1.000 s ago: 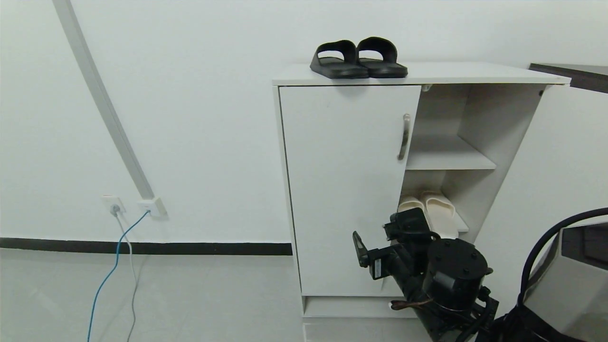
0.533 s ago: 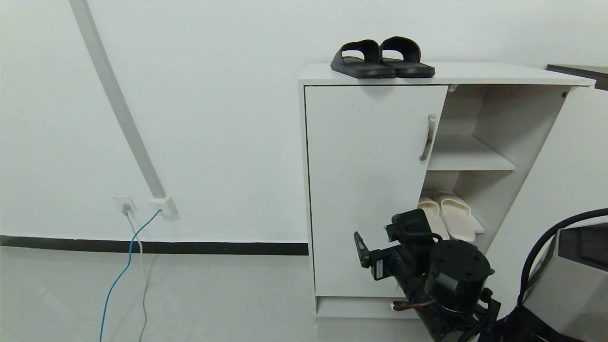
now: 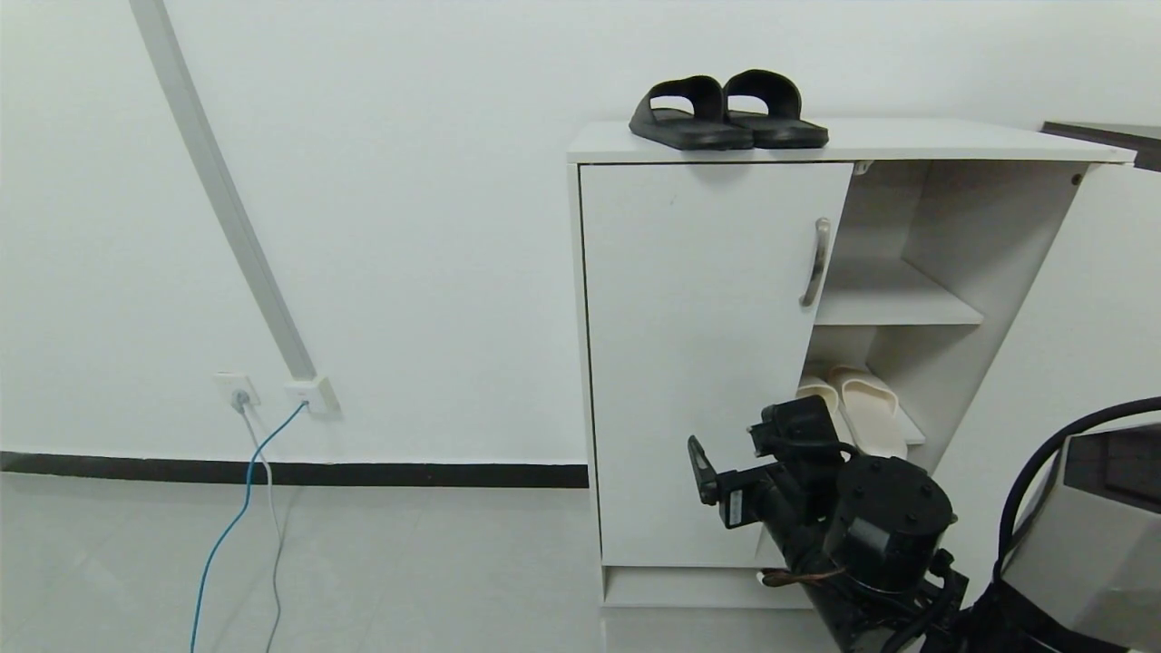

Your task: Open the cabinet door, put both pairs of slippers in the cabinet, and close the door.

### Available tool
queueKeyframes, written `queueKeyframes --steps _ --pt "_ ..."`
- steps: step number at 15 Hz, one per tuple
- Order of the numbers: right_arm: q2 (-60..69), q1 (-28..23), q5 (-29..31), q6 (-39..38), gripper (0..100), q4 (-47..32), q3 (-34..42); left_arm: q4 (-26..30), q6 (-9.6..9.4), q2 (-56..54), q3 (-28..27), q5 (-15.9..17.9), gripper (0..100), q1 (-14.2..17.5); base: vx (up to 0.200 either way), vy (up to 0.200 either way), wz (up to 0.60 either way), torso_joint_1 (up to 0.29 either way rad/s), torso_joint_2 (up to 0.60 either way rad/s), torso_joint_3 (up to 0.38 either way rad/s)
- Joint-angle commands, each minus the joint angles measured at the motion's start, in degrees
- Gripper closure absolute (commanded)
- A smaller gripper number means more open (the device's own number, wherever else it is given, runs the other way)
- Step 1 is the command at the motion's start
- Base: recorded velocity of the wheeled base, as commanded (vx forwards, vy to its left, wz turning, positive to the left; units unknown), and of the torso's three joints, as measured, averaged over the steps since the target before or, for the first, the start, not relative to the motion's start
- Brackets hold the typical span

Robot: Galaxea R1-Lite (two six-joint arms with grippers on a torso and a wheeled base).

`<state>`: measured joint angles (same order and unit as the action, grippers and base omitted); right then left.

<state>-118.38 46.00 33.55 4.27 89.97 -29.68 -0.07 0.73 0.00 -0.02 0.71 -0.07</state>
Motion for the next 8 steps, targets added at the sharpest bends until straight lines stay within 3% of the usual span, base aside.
queueKeyframes --steps 1,8 --pt "-0.36 -0.82 0.03 0.04 0 0.03 -0.46 -0.01 0.06 0.0 -0.06 0.0 100 -0.01 0.0 0.0 0.0 0.0 0.0 0.0" --pt "-0.27 -1.17 0.03 0.13 0 0.03 -0.55 -0.01 0.06 0.09 0.02 0.0 100 -0.01 0.0 0.0 0.0 0.0 0.0 0.0"
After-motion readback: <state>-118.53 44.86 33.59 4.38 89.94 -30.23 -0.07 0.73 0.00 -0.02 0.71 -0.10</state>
